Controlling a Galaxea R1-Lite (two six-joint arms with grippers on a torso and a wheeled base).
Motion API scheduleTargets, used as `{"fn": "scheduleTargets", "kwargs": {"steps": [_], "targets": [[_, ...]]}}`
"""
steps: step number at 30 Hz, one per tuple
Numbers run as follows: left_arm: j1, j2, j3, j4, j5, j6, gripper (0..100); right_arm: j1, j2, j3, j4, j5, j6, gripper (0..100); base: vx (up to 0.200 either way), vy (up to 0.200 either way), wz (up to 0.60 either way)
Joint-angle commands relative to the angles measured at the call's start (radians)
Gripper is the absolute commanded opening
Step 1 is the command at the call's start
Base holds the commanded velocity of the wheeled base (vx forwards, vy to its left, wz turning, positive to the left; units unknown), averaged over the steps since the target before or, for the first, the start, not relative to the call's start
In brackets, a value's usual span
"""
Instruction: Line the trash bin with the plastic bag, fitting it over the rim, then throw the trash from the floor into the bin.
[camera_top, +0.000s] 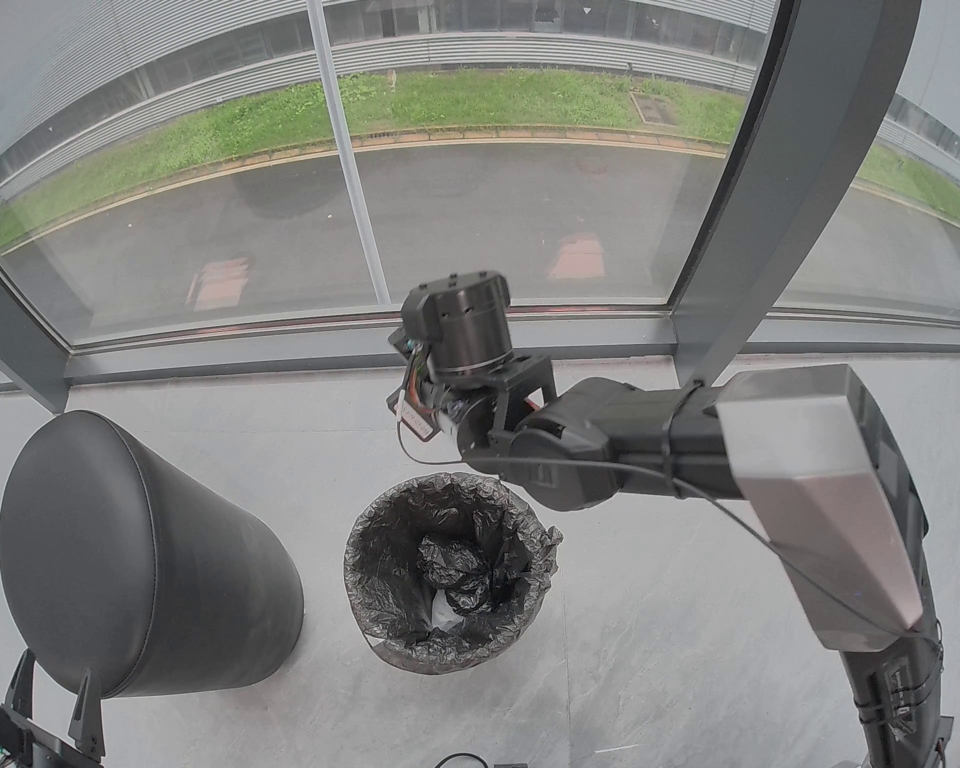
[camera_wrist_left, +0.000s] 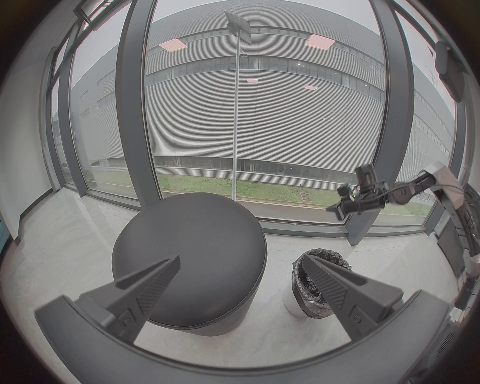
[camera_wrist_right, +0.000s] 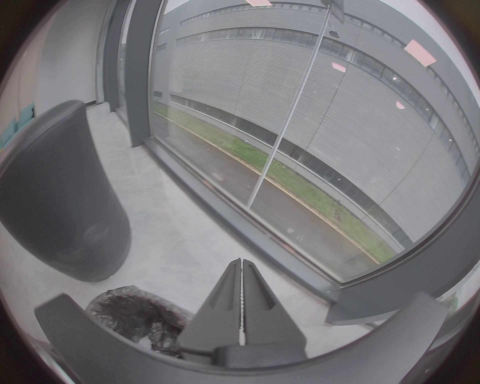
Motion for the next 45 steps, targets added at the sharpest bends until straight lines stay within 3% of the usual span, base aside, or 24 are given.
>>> {"fn": "scheduleTargets", "kwargs": {"steps": [1,5,12,19,20,25,35,36,40,45], "targets": [[0.000,-0.017,0.005,-0.001,0.000,0.000,100,-0.016,-0.110,0.000,0.004,-0.024,-0.034,0,0.000,0.000,0.00],[0.000,-0.017,0.005,0.001,0.000,0.000,100,-0.037,-0.170,0.000,0.045,-0.044,-0.070,0,0.000,0.000,0.00],[0.000,-0.017,0.005,-0.001,0.000,0.000,100,-0.132,-0.360,0.000,0.281,-0.069,-0.079,0,0.000,0.000,0.00],[0.000,-0.017,0.005,0.001,0.000,0.000,100,-0.301,-0.535,0.000,0.461,-0.070,-0.077,0,0.000,0.000,0.00],[0.000,-0.017,0.005,0.001,0.000,0.000,100,-0.368,-0.584,0.000,0.508,-0.072,-0.076,0,0.000,0.000,0.00],[0.000,-0.017,0.005,0.001,0.000,0.000,100,-0.531,-0.719,0.000,0.619,-0.076,-0.073,0,0.000,0.000,0.00],[0.000,-0.017,0.004,0.001,-0.004,0.011,100,-0.628,-0.954,0.000,0.939,-0.061,-0.070,0,0.000,0.000,0.00],[0.000,-0.017,0.004,0.001,-0.006,0.008,100,-0.637,-1.020,0.000,1.037,-0.058,-0.068,0,0.000,0.000,0.00],[0.000,-0.017,0.005,-0.001,0.016,0.011,100,-0.669,-1.109,0.000,1.171,-0.050,-0.070,0,0.000,0.000,0.00],[0.000,-0.017,0.008,-0.007,0.025,0.060,100,-0.746,-1.221,0.000,1.338,0.022,-0.070,0,0.000,0.000,0.00]]}}
